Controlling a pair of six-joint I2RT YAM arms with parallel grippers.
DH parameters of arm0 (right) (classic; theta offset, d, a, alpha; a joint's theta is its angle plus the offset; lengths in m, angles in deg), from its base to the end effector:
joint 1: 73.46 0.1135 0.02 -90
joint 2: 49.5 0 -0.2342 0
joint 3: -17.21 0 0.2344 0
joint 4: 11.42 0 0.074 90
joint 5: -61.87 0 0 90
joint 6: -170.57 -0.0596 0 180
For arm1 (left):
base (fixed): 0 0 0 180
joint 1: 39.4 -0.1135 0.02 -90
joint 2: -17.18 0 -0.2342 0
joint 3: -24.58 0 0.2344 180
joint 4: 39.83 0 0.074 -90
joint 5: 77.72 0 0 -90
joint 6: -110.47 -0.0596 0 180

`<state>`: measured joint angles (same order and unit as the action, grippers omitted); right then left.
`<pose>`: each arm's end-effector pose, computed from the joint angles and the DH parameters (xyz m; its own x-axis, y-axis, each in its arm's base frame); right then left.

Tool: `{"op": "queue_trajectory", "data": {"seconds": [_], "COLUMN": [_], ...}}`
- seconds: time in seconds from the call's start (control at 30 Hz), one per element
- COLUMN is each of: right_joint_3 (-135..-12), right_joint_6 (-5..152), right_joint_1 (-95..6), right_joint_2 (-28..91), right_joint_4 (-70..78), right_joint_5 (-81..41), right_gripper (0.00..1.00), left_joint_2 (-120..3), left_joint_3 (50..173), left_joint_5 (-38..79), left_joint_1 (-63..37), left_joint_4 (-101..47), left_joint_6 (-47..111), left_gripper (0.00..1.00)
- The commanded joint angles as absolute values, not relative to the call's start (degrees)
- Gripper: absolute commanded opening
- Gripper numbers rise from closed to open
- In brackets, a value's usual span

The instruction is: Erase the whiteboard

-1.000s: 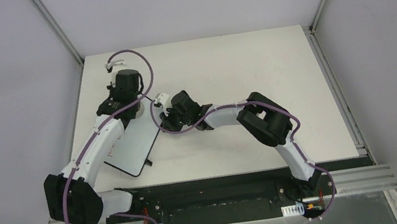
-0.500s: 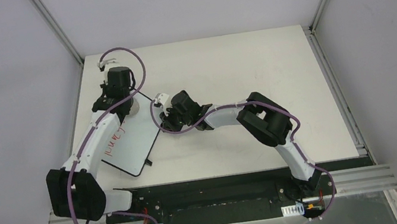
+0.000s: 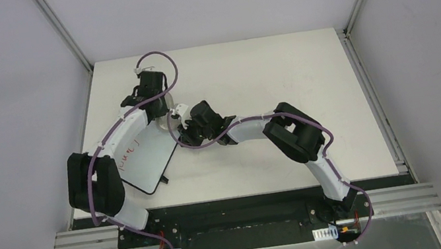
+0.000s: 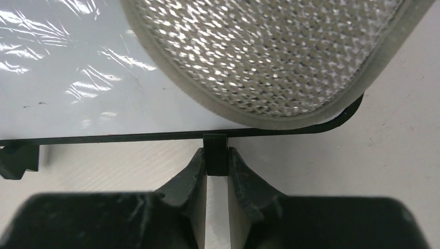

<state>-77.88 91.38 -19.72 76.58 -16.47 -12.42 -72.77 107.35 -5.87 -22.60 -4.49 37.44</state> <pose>0.2691 0.3942 0.1246 -0.0815 -0.4164 -0.9055 -0.9524 0.3002 -0.0523 0.3391 -0.0830 0.2301 -0.6348 -0.0980 -0.7664 -0.1364 0.9906 -0.0138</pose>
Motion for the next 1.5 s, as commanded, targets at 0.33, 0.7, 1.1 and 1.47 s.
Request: {"op": "queue_trajectory", "data": {"seconds": [0.33,0.7,1.1,1.47], "right_joint_3": [-76.7,-67.5,-62.9,-66.0], "right_joint_6": [88.9,88.4,99.0,95.5], "right_joint_1": [-20.4,-23.9,-31.5,-40.6], "right_joint_2": [75.6,67.5,61.8,61.6], "right_joint_4": [-12.7,-12.6,-6.1,-1.0], "right_joint_5": [-19.4,-25.7,-15.2,-16.3], "right_gripper": [0.00,0.00,0.00,0.45], "left_joint_2": [-50.3,-43.9,-42.4,-37.2], "left_joint_3": [102.3,99.4,102.8,102.7], "left_joint_5": [-23.7,-22.3,-2.3,8.5], "left_joint_1": [-25.0,-24.8,-24.5,-24.5], "left_joint_4": [-3.6,-1.9,7.8,9.2], "left_joint_6": [35.6,36.5,37.4,38.7], "left_gripper": [0.00,0.00,0.00,0.00]}}
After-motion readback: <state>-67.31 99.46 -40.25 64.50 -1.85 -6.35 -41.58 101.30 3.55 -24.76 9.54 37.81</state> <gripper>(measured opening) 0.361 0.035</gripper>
